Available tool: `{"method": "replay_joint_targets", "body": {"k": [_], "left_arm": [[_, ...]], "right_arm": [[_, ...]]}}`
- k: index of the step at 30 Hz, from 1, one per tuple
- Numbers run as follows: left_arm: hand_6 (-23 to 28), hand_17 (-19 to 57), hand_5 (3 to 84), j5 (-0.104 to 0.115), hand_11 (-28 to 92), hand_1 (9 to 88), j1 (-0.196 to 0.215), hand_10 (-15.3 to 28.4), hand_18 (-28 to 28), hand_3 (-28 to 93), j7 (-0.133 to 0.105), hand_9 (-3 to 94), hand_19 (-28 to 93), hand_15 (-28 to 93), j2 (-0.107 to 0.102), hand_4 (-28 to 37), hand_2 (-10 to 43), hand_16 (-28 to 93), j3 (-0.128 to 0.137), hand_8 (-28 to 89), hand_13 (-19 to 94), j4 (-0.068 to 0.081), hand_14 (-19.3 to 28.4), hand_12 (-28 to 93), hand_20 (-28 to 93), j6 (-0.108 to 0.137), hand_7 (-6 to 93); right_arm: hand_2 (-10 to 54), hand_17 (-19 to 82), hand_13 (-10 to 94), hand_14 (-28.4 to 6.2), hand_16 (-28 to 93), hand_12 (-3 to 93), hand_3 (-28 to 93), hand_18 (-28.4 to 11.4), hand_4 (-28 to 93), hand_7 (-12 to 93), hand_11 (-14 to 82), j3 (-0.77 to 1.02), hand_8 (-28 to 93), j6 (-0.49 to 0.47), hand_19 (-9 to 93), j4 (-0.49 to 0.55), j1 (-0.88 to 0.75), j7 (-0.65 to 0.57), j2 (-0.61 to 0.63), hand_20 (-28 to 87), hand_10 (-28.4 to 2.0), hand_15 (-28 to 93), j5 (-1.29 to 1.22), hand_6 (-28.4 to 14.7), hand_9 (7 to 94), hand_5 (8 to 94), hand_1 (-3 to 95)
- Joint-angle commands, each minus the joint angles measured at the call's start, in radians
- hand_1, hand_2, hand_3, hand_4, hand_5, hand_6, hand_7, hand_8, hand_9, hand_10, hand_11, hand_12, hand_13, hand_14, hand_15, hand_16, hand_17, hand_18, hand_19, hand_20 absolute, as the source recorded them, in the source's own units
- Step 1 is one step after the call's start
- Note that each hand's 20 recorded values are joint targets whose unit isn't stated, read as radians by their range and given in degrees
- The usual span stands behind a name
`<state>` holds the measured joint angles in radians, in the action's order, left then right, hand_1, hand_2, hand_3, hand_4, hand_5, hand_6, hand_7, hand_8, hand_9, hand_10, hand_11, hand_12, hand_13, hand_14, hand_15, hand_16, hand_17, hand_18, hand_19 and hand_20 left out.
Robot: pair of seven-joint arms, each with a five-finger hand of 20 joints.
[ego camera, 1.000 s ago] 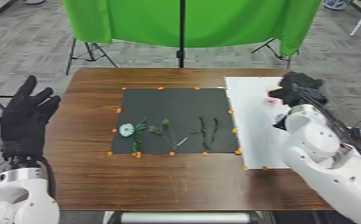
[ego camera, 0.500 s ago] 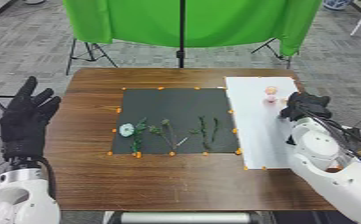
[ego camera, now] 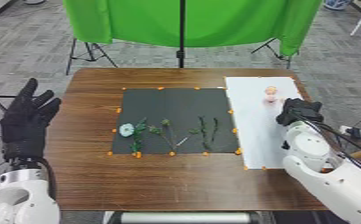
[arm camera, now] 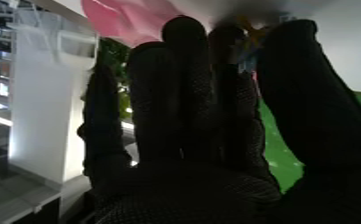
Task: Arrange flowers
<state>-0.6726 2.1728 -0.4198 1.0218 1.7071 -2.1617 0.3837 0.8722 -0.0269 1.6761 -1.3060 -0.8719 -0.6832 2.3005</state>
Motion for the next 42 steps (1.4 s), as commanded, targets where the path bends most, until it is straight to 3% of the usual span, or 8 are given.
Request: {"method": "replay_joint_targets", "body": {"k": [1, 5, 10, 16, 25, 28, 36, 42], "left_arm": [[6.8, -10.2, 34.2, -0.012, 24, 22.0, 0.016, 18.5, 25.7, 82, 0.018, 31.8, 51, 55, 0.017, -28.3, 7.0, -11, 0.004, -8, 20, -0.001, 26.0, 10, 6, -0.009, 7.7], [6.8, -10.2, 34.2, -0.01, 24, 22.1, 0.017, 18.6, 25.7, 82, 0.016, 31.8, 51, 55, 0.019, -28.3, 7.0, -11, 0.006, -8, 20, -0.002, 26.0, 10, 6, -0.01, 7.7], [6.8, -10.2, 34.2, 0.006, 24, 22.0, 0.02, 18.6, 25.7, 82, -0.007, 31.8, 51, 55, -0.001, -28.2, 7.0, -11, 0.008, -8, 20, -0.003, 26.0, 10, 6, 0.001, 7.6], [6.8, -10.2, 34.2, 0.013, 24, 22.0, 0.041, 18.6, 25.7, 82, -0.02, 31.8, 51, 55, -0.005, -28.3, 7.0, -11, 0.019, -8, 20, -0.011, 26.0, 10, 6, 0.012, 7.6], [6.8, -10.3, 34.1, 0.013, 24, 22.0, 0.024, 18.5, 25.6, 82, -0.027, 31.8, 51, 55, -0.027, -28.3, 7.0, -11, 0.004, -8, 20, -0.012, 26.0, 10, 6, 0.018, 7.7], [6.8, -10.3, 34.1, 0.02, 24, 22.0, 0.006, 18.6, 25.7, 82, -0.033, 31.8, 51, 55, -0.05, -28.3, 7.0, -11, -0.005, -8, 20, -0.01, 26.0, 10, 5, 0.025, 7.7], [6.8, -10.3, 34.2, 0.026, 24, 22.0, -0.114, 18.6, 25.7, 82, -0.032, 31.8, 51, 55, -0.108, -28.3, 7.0, -11, -0.073, -8, 20, 0.028, 26.0, 10, 6, 0.015, 7.5], [6.8, -10.3, 34.2, 0.028, 24, 22.0, -0.129, 18.6, 25.7, 82, -0.033, 31.9, 52, 55, -0.105, -28.3, 7.0, -11, -0.082, -8, 20, 0.035, 26.0, 10, 6, 0.012, 7.6]], "right_arm": [[-9.5, 18, 67, -6.9, 21, 36.9, 61, -22.1, -28, 20, 23.7, -0.056, -2, 0.073, 71, -0.027, -0.012, 0.01, -0.015, 32, -5.5, 73, 0.059, 5.1, 83.1, 82.5, 55.5], [-9.5, 18, 68, -6.2, 22, 38.5, 60, -21.1, -28, 20, 24.5, -0.044, -1, 0.119, 72, -0.013, -0.027, 0.016, -0.009, 32, -5.2, 74, 0.086, 5.2, 85.9, 86.3, 57.1], [-9.5, 19, 69, -5.8, 23, 39.7, 64, -20.4, -28, 19, 25.3, -0.022, 0, 0.209, 73, 0.1, -0.018, 0.027, -0.001, 33, -5.1, 75, 0.123, 4.7, 87.1, 87.6, 55.9], [-9.5, 19, 69, -5.9, 23, 40.2, 66, -20.3, -28, 19, 25.7, -0.198, 0, 0.261, 73, 0.184, 0.197, 0.149, -0.131, 33, -5.5, 75, 0.086, 4.1, 87.5, 88.2, 54.9], [-9.5, 18, 69, -6.2, 24, 41.0, 69, -19.7, -28, 19, 27.3, -0.443, 1, 0.197, 73, -0.054, 0.418, 0.335, -0.527, 33, -5.6, 76, 0.06, 4.0, 87.4, 88.4, 53.7], [-9.5, 18, 69, -6.4, 24, 39.7, 69, -19.4, -28, 19, 30.9, -0.459, 1, 0.156, 73, -0.145, 0.434, 0.366, -0.629, 33, -5.7, 76, 0.068, 4.1, 86.5, 88.4, 53.3], [-9.5, 17, 68, -6.8, 24, 37.7, 69, -19.3, -28, 20, 35.5, -0.545, 0, 0.119, 72, -0.243, 0.508, 0.303, -0.698, 33, -6.4, 77, -0.002, 4.9, 84.9, 87.4, 52.5], [-9.5, 16, 68, -7.0, 24, 31.9, 66, -19.2, -28, 18, 42.2, -0.585, -2, 0.052, 71, -0.268, 0.514, 0.281, -0.712, 33, -7.4, 77, 0.046, 6.2, 82.9, 86.6, 52.0]]}}
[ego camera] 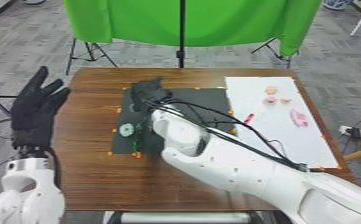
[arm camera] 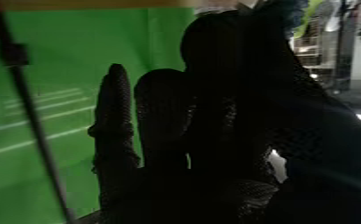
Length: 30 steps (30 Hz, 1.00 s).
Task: Arrange flowers
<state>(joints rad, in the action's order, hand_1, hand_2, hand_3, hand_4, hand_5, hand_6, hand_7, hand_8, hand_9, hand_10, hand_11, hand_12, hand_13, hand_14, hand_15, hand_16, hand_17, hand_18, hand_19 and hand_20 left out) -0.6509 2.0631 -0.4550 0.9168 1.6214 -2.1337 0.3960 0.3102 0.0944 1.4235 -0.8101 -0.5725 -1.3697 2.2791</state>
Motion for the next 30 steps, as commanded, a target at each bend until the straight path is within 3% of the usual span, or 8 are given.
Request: {"method": "replay_joint_targets", "body": {"k": [1, 9, 16, 20, 22, 24, 26, 30], "left_arm": [[6.8, -10.3, 34.2, 0.003, 24, 22.0, -0.02, 18.6, 25.7, 82, 0.008, 31.9, 52, 55, 0.004, -28.3, 7.0, -11, 0.004, -8, 20, 0.007, 26.0, 10, 6, -0.003, 7.6], [6.8, -10.3, 34.2, -0.014, 24, 22.0, -0.053, 18.6, 25.6, 83, 0.019, 32.0, 51, 55, 0.013, -28.3, 6.9, -11, -0.014, -8, 20, 0.018, 26.0, 10, 6, -0.026, 7.6], [6.8, -10.3, 34.2, -0.063, 24, 22.0, -0.116, 18.6, 25.6, 83, 0.106, 31.9, 51, 55, 0.071, -28.3, 6.8, -11, -0.005, -8, 20, 0.05, 26.0, 10, 6, -0.068, 7.7], [6.8, -10.2, 34.2, -0.052, 24, 22.0, -0.081, 18.6, 25.6, 83, 0.086, 31.9, 51, 55, 0.06, -28.3, 6.8, -11, -0.001, -8, 20, 0.038, 26.0, 10, 6, -0.061, 7.7], [6.8, -10.2, 34.3, -0.058, 24, 22.0, -0.081, 18.5, 25.6, 83, 0.095, 31.9, 51, 55, 0.065, -28.3, 6.8, -11, 0.002, -8, 20, 0.038, 25.9, 10, 6, -0.063, 7.8], [6.8, -10.3, 34.2, -0.069, 24, 22.0, -0.095, 18.5, 25.6, 83, 0.118, 31.9, 52, 55, 0.08, -28.3, 6.8, -11, 0.006, -8, 20, 0.044, 25.9, 10, 6, -0.067, 7.8], [6.8, -10.3, 34.2, -0.072, 24, 22.0, -0.084, 18.5, 25.6, 83, 0.122, 31.9, 52, 55, 0.084, -28.3, 6.8, -11, 0.015, -8, 20, 0.042, 25.9, 10, 6, -0.068, 7.8], [6.8, -10.3, 34.2, -0.043, 24, 22.0, 0.011, 18.6, 25.6, 83, 0.066, 31.9, 51, 55, 0.056, -28.3, 6.8, -11, 0.029, -8, 20, 0.004, 25.9, 10, 6, -0.042, 7.7]], "right_arm": [[-9.5, 16, 68, -7.0, 24, 31.5, 65, -19.0, -28, 18, 42.7, -0.015, -3, -0.084, 71, -0.018, 0.009, -0.019, -0.029, 33, -7.5, 77, 0.083, 6.3, 82.8, 86.5, 51.9], [-9.5, 16, 68, -7.2, 24, 29.2, 63, -18.6, -28, 17, 45.9, -0.007, -3, -0.154, 71, -0.04, -0.007, -0.064, -0.027, 32, -7.7, 77, 0.094, 6.4, 82.0, 85.8, 52.1], [-9.5, 16, 68, -7.3, 24, 26.7, 64, -18.7, -28, 16, 49.6, 0.105, -4, -0.259, 72, -0.073, -0.063, -0.005, -0.067, 32, -8.2, 78, 0.161, 5.8, 81.1, 82.9, 49.9], [-9.5, 15, 66, -7.8, 24, 25.1, 67, -19.0, -28, 17, 51.7, 0.094, -5, -0.278, 72, -0.042, -0.065, -0.008, -0.054, 32, -8.9, 78, 0.134, 5.1, 78.7, 76.9, 46.0], [-9.5, 14, 65, -8.4, 24, 23.6, 74, -19.4, -28, 17, 53.8, 0.105, -12, -0.282, 72, -0.041, -0.072, -0.009, -0.059, 32, -9.6, 79, 0.134, 4.8, 76.6, 70.2, 39.9], [-9.5, 14, 64, -9.0, 24, 23.7, 75, -19.7, -28, 18, 54.9, 0.146, -14, -0.315, 72, -0.049, -0.085, 0.017, -0.076, 33, -9.9, 79, 0.155, 4.1, 74.9, 67.5, 38.1], [-9.5, 13, 63, -9.4, 24, 23.6, 75, -20.1, -28, 18, 55.5, 0.154, -15, -0.312, 72, -0.045, -0.091, 0.026, -0.077, 33, -10.0, 79, 0.155, 3.0, 74.1, 65.2, 36.8], [-9.5, 13, 63, -9.9, 23, 23.4, 75, -20.5, -28, 17, 56.1, 0.09, -15, -0.261, 72, 0.005, -0.07, -0.041, -0.037, 33, -10.5, 80, 0.103, 1.8, 73.0, 63.1, 35.3]]}}
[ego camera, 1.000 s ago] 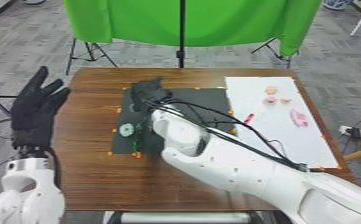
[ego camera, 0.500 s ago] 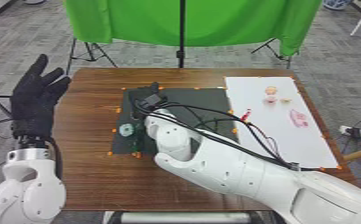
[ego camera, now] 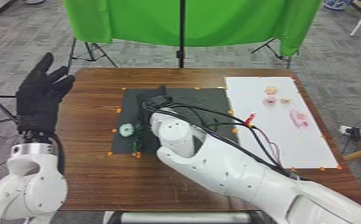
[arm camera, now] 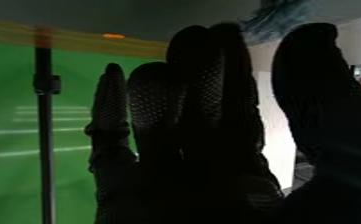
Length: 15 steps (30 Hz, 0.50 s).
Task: Arrange flowers
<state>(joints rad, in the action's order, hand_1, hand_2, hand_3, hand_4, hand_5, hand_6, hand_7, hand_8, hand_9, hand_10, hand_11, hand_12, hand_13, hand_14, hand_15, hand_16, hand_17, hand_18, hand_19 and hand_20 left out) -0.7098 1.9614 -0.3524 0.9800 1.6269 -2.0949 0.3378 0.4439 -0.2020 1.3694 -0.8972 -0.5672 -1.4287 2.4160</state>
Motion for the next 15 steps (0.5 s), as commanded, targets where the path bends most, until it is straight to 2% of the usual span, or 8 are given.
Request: {"method": "replay_joint_targets", "body": {"k": [1, 3, 8, 10, 11, 12, 13, 15], "left_arm": [[6.8, -10.3, 34.2, 0.018, 24, 22.0, 0.129, 18.6, 25.6, 83, -0.043, 31.9, 51, 55, -0.008, -28.3, 6.8, -11, 0.03, -8, 20, -0.041, 25.9, 10, 6, 0.022, 7.7], [6.8, -10.3, 34.2, 0.021, 24, 22.0, 0.149, 18.6, 25.6, 83, -0.043, 31.9, 51, 55, 0.0, -28.3, 6.8, -11, 0.04, -8, 20, -0.046, 25.9, 10, 6, 0.026, 7.7], [6.8, -10.3, 34.2, 0.048, 24, 22.0, 0.225, 18.6, 25.6, 83, -0.086, 32.0, 51, 55, 0.002, -28.3, 6.8, -11, 0.062, -8, 20, -0.065, 26.0, 10, 6, 0.047, 7.7], [6.7, -10.3, 34.2, 0.053, 24, 22.0, 0.237, 18.7, 25.6, 82, -0.092, 31.9, 51, 55, 0.013, -28.3, 6.9, -11, 0.061, -8, 20, -0.064, 26.0, 10, 6, 0.044, 7.7], [6.8, -10.3, 34.2, 0.062, 24, 22.0, 0.25, 18.7, 25.7, 82, -0.109, 31.9, 51, 55, 0.012, -28.3, 6.9, -11, 0.058, -8, 20, -0.064, 26.0, 10, 6, 0.048, 7.7], [6.8, -10.3, 34.2, 0.077, 24, 21.9, 0.268, 18.7, 25.7, 82, -0.129, 31.9, 51, 55, -0.002, -28.3, 6.9, -11, 0.055, -8, 20, -0.065, 26.0, 10, 6, 0.06, 7.7], [6.7, -10.3, 34.2, 0.072, 24, 21.7, 0.273, 18.6, 25.7, 82, -0.121, 31.9, 51, 55, 0.01, -28.3, 6.8, -11, 0.059, -8, 20, -0.063, 25.9, 10, 6, 0.054, 7.7], [6.7, -10.3, 34.1, 0.082, 24, 21.2, 0.284, 18.6, 25.7, 82, -0.134, 31.9, 51, 55, 0.019, -28.3, 6.8, -11, 0.054, -8, 20, -0.059, 25.9, 10, 6, 0.048, 7.7]], "right_arm": [[-9.5, 13, 63, -10.0, 23, 23.4, 75, -20.6, -28, 17, 56.2, -0.059, -14, 0.047, 72, 0.069, 0.03, -0.062, 0.032, 33, -10.9, 80, -0.054, 1.6, 72.8, 62.9, 34.7], [-9.5, 12, 63, -10.2, 23, 23.2, 75, -20.9, -28, 17, 56.5, -0.043, -14, 0.056, 72, 0.082, 0.027, -0.071, 0.036, 33, -11.2, 80, -0.06, 1.2, 72.5, 62.6, 34.2], [-9.5, 12, 62, -10.7, 23, 23.2, 75, -21.4, -28, 16, 56.9, -0.052, -14, 0.119, 72, 0.147, 0.066, -0.11, 0.083, 34, -11.8, 80, -0.13, -0.7, 71.9, 60.9, 33.6], [-9.5, 12, 62, -10.9, 23, 23.3, 75, -21.7, -28, 16, 57.0, -0.042, -14, 0.157, 73, 0.188, 0.065, -0.123, 0.116, 34, -11.9, 80, -0.155, -1.5, 71.5, 60.0, 33.4], [-9.5, 12, 62, -11.0, 23, 23.4, 75, -21.7, -28, 15, 57.1, -0.038, -14, 0.165, 73, 0.215, 0.065, -0.132, 0.136, 34, -12.0, 80, -0.171, -1.9, 71.3, 59.4, 33.2], [-9.5, 12, 62, -11.1, 23, 23.4, 75, -21.8, -28, 15, 57.1, -0.021, -14, 0.175, 73, 0.245, 0.055, -0.127, 0.154, 34, -12.1, 80, -0.181, -2.2, 71.1, 59.1, 33.2], [-9.5, 12, 62, -11.3, 22, 23.4, 75, -21.9, -28, 15, 57.2, -0.025, -14, 0.205, 73, 0.273, 0.059, -0.138, 0.182, 34, -12.2, 81, -0.207, -2.6, 70.6, 58.8, 33.1], [-9.5, 11, 61, -11.8, 22, 23.3, 75, -22.1, -28, 15, 57.1, 0.031, -13, 0.219, 72, 0.345, 0.015, -0.135, 0.238, 34, -12.8, 81, -0.22, -2.9, 69.4, 57.9, 33.1]]}}
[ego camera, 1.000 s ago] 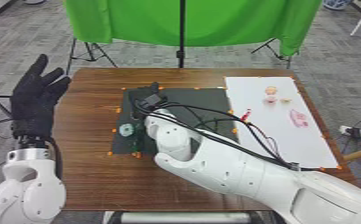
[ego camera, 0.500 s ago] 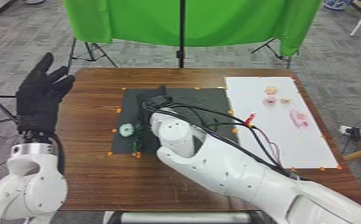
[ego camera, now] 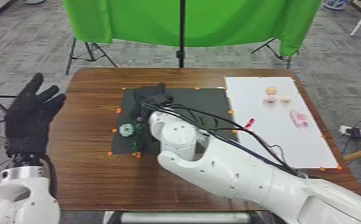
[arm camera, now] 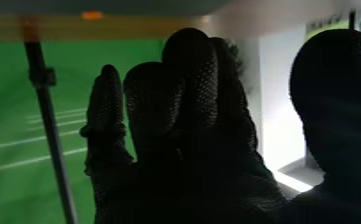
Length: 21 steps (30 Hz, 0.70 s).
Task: Arrange flowers
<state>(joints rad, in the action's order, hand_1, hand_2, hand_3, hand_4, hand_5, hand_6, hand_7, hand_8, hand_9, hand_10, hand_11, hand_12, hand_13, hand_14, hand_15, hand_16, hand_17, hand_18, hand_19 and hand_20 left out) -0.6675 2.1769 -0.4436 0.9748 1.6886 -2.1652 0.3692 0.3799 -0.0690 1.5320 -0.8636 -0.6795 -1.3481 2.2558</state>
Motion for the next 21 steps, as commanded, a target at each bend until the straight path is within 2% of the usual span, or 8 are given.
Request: {"method": "replay_joint_targets", "body": {"k": [1, 3, 5, 9, 12, 14, 16, 21], "left_arm": [[6.7, -10.3, 34.1, 0.039, 24, 20.9, 0.066, 18.6, 25.7, 82, -0.046, 31.9, 52, 55, 0.03, -28.3, 6.8, -11, -0.012, -8, 20, 0.013, 25.9, 10, 6, 0.019, 7.7], [6.7, -10.3, 34.1, 0.036, 24, 20.4, 0.079, 18.6, 25.7, 82, -0.04, 31.8, 52, 55, 0.035, -28.3, 6.9, -11, -0.006, -8, 20, 0.007, 25.9, 10, 6, 0.022, 7.7], [6.7, -10.2, 34.1, 0.037, 24, 20.2, 0.082, 18.5, 25.6, 82, -0.046, 31.8, 52, 55, 0.037, -28.3, 6.9, -11, -0.008, -8, 20, 0.006, 25.9, 10, 6, 0.022, 7.7], [6.6, -10.1, 34.1, 0.036, 24, 19.7, 0.078, 18.5, 25.6, 82, -0.057, 31.8, 52, 55, 0.03, -28.3, 6.9, -11, -0.018, -8, 20, 0.005, 25.9, 10, 6, 0.031, 7.7], [6.6, -10.1, 34.1, 0.015, 24, 19.6, 0.082, 18.5, 25.6, 82, -0.039, 31.9, 51, 55, 0.038, -28.3, 6.9, -11, -0.015, -8, 20, 0.004, 25.9, 10, 6, 0.037, 7.7], [6.6, -10.1, 34.1, 0.031, 24, 19.6, 0.073, 18.5, 25.6, 82, -0.039, 31.9, 51, 55, 0.041, -28.3, 6.9, -11, -0.019, -8, 20, 0.01, 25.9, 10, 6, 0.034, 7.8], [6.6, -10.1, 34.1, 0.019, 24, 19.6, 0.074, 18.5, 25.6, 82, -0.034, 31.9, 51, 55, 0.044, -28.3, 6.9, -11, -0.016, -8, 20, 0.009, 25.9, 10, 6, 0.033, 7.7], [6.6, -10.1, 34.1, 0.018, 23, 19.9, 0.044, 18.5, 25.5, 82, -0.036, 32.0, 51, 55, 0.04, -28.3, 6.9, -11, -0.033, -8, 20, 0.018, 25.9, 10, 6, 0.021, 7.8]], "right_arm": [[-9.5, 11, 61, -11.9, 22, 22.9, 75, -22.2, -28, 14, 56.5, 0.096, -13, 0.123, 72, 0.217, -0.018, -0.037, 0.201, 34, -13.3, 81, -0.084, -3.0, 68.5, 57.2, 33.0], [-9.5, 10, 59, -12.2, 21, 21.5, 75, -22.5, -28, 14, 54.2, 0.171, -13, 0.141, 71, 0.283, -0.081, -0.039, 0.263, 33, -14.3, 80, -0.095, -3.0, 66.2, 55.4, 32.7], [-9.5, 10, 57, -12.7, 19, 19.9, 76, -22.9, -28, 15, 51.3, 0.263, -13, 0.146, 70, 0.346, -0.152, -0.04, 0.327, 32, -15.0, 78, -0.112, -3.0, 64.3, 54.6, 32.4], [-9.5, 9, 54, -13.4, 17, 17.8, 76, -23.0, -28, 15, 46.3, 0.4, -13, 0.237, 69, 0.447, -0.277, -0.081, 0.5, 31, -15.8, 76, -0.116, -3.2, 62.2, 54.1, 32.4], [-9.5, 9, 54, -13.6, 16, 17.3, 76, -23.0, -28, 15, 43.9, 0.547, -13, 0.257, 69, 0.481, -0.399, -0.123, 0.581, 31, -15.8, 76, -0.12, -2.9, 61.6, 54.0, 32.5], [-9.5, 9, 53, -13.7, 15, 17.0, 77, -23.0, -28, 15, 42.9, 0.618, -13, 0.276, 69, 0.473, -0.455, -0.16, 0.626, 31, -15.8, 75, -0.11, -2.8, 61.4, 54.0, 32.8], [-9.5, 9, 53, -13.8, 15, 17.0, 77, -23.1, -28, 15, 42.4, 0.681, -13, 0.267, 69, 0.452, -0.494, -0.198, 0.646, 31, -15.8, 75, -0.121, -2.6, 61.3, 54.0, 33.1], [-9.5, 9, 53, -13.9, 14, 17.1, 77, -23.1, -28, 15, 42.0, 0.778, -13, 0.261, 69, 0.384, -0.575, -0.301, 0.696, 30, -15.9, 75, -0.099, -2.5, 61.2, 53.9, 33.2]]}}
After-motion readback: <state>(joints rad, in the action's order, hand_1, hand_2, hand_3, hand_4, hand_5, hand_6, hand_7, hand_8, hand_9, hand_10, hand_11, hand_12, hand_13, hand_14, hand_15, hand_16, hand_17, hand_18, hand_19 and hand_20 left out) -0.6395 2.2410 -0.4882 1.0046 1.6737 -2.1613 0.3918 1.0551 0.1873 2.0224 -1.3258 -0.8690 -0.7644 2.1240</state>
